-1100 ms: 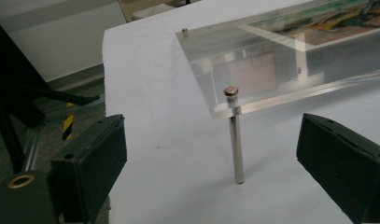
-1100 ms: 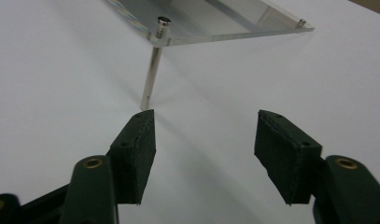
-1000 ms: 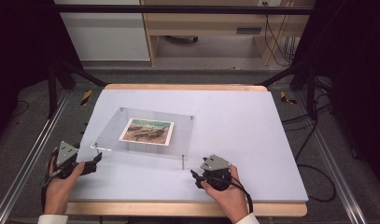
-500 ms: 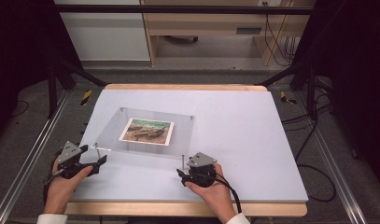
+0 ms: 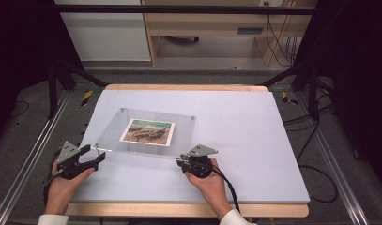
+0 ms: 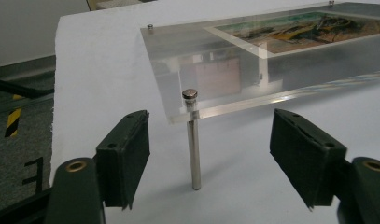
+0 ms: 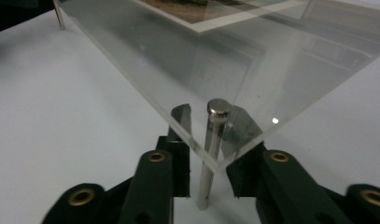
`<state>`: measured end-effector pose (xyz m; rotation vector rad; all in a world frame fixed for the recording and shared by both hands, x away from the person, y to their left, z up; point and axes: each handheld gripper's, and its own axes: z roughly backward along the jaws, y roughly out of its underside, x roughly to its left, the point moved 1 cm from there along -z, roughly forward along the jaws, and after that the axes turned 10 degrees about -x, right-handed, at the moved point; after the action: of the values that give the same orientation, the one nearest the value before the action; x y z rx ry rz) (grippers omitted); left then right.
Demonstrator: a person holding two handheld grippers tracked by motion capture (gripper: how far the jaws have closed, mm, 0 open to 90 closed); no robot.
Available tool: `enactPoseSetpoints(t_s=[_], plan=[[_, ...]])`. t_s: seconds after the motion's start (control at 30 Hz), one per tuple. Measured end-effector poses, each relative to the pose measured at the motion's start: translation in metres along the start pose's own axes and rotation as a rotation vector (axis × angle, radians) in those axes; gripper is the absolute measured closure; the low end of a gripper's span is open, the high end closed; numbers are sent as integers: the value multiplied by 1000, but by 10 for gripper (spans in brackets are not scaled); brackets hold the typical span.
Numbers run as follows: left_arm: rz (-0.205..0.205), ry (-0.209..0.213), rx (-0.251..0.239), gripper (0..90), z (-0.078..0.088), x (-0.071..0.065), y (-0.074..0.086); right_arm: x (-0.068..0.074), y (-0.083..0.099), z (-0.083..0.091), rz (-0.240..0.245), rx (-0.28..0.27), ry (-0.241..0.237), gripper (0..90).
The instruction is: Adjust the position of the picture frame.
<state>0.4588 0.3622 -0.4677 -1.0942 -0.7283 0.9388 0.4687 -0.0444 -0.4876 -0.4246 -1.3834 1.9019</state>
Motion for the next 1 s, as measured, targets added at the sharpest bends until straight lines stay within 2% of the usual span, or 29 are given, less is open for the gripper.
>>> enactPoseSetpoints(t_s=[0.03, 0.1, 0.17, 0.2, 0.23, 0.33, 0.37, 0.43, 0.6, 0.67, 0.73, 0.8, 0.87, 0.9, 0.93, 0.97, 1.0], plan=[[3, 0, 1, 329, 0, 0, 0, 0, -1, -3, -9, -11, 3, 826], [8, -4, 9, 343, -1, 0, 1, -1, 0, -3, -13, -12, -2, 842], [5, -8, 15, 401, -1, 0, 2, -1, -2, -1, -23, -37, -12, 846], [7, -8, 12, 401, -1, 1, 1, -1, -2, -1, -23, -37, -12, 846], [7, -10, 9, 442, -2, 1, 1, -1, -4, 0, -41, -45, -27, 846], [8, -28, -14, 511, -3, 1, 0, 0, -5, 0, -46, -48, -36, 846], [15, -32, -21, 511, -4, 3, -1, 0, -6, 0, -53, -48, -41, 846], [31, -35, -35, 566, -7, 6, 0, -1, -8, 1, -60, -54, -44, 846], [62, -17, -44, 656, -17, 9, 1, -3, -11, 2, -82, -58, -47, 846], [96, 2, -56, 669, -21, 12, 1, -4, -12, 2, -91, -57, -49, 846], [101, 18, -51, 717, -26, 13, 2, -4, -12, 2, -95, -55, -50, 845], [107, 38, -38, 724, -30, 11, 1, -4, -11, 2, -89, -52, -51, 844], [110, 33, -41, 740, -31, 10, -1, -4, -11, 2, -83, -53, -44, 844], [139, 25, -55, 764, -31, 11, -3, -5, -12, 2, -86, -63, -41, 844], [139, 25, -55, 791, -31, 11, -3, -5, -12, 2, -86, -63, -41, 844], [167, 20, -61, 791, -30, 14, -4, -5, -13, 3, -91, -70, -42, 843], [178, 20, -64, 830, -29, 15, -4, -5, -14, 3, -85, -80, -37, 842]])
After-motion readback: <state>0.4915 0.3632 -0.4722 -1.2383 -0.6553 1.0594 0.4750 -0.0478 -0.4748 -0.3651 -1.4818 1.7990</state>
